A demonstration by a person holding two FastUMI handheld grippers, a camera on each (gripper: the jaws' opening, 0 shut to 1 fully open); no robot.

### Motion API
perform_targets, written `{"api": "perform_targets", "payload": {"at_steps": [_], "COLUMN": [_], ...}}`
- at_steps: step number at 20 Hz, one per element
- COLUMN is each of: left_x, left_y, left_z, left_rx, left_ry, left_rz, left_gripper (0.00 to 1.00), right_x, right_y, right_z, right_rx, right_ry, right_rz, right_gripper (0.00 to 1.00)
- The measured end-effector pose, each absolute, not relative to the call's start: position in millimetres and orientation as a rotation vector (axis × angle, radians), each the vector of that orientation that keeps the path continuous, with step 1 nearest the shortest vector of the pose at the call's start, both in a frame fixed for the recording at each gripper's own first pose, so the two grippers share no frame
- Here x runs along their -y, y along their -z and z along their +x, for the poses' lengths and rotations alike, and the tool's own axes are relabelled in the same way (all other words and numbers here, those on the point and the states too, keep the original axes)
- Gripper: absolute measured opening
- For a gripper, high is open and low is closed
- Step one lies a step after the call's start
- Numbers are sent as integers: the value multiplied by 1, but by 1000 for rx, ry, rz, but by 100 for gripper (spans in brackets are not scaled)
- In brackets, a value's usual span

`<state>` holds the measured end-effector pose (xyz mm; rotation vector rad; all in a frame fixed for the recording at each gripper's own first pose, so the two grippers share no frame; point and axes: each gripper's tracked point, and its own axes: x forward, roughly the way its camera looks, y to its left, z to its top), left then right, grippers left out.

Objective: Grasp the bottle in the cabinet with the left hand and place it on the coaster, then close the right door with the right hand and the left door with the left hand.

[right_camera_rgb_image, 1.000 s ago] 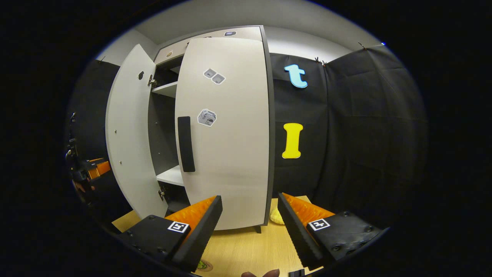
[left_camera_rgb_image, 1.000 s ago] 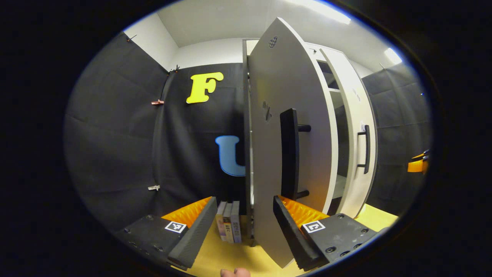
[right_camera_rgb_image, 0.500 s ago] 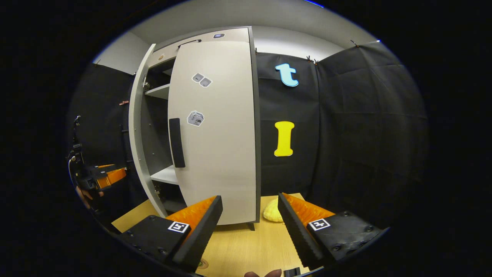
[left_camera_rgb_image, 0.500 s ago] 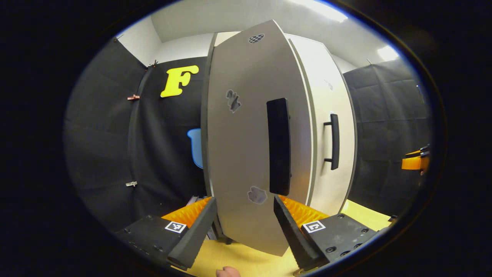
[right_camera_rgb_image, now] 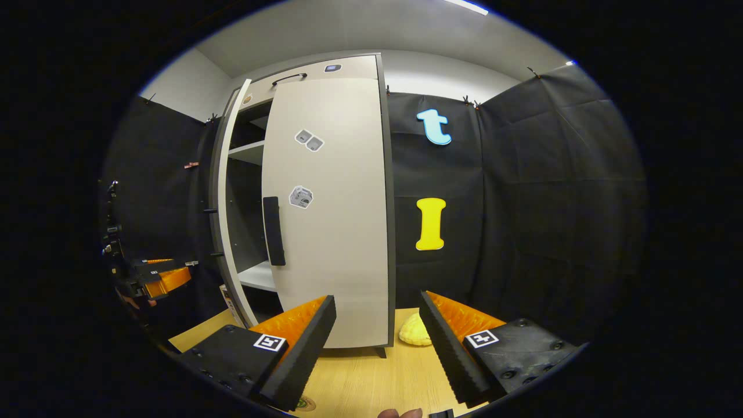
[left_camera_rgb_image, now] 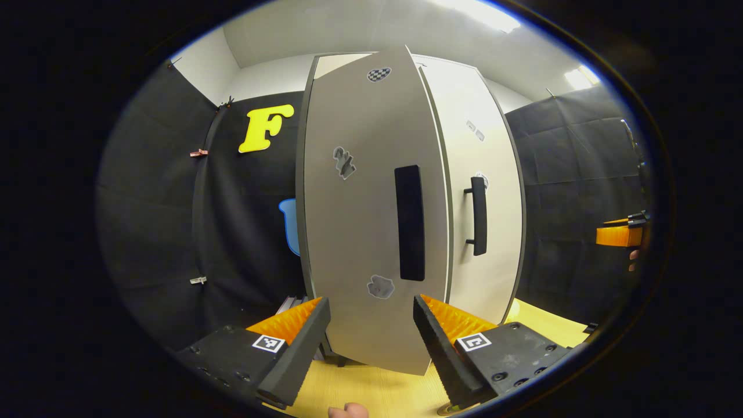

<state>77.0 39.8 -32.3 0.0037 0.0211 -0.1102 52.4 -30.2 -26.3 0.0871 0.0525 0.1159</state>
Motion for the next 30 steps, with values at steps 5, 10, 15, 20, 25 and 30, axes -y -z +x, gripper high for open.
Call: {"api": "perform_targets", "payload": {"at_steps": [5, 10, 15, 20, 25, 30], "left_x": [-57, -66, -59, -50, -52, -57], "left_y": [28, 27, 21, 18, 20, 22], "left_z": [49, 29, 17, 10, 6, 1], "left_rx": [-15, -15, -3, -1, -7, -19], "left_ry": [64, 26, 26, 40, 34, 30], "left_rz": [3, 2, 8, -4, -15, -25], "left_gripper": [92, 92, 92, 92, 92, 92], "right_x": [18, 18, 6, -3, -8, -11], "right_y": [25, 12, 6, 5, 4, 4], "right_z": [48, 41, 29, 19, 12, 5], "right_rx": [-51, 16, 41, 50, 48, 47], "right_ry": [-114, -77, -70, -72, -71, -74], "right_rz": [103, 66, 69, 40, 43, 36], "right_gripper": [96, 96, 96, 96, 96, 96]}}
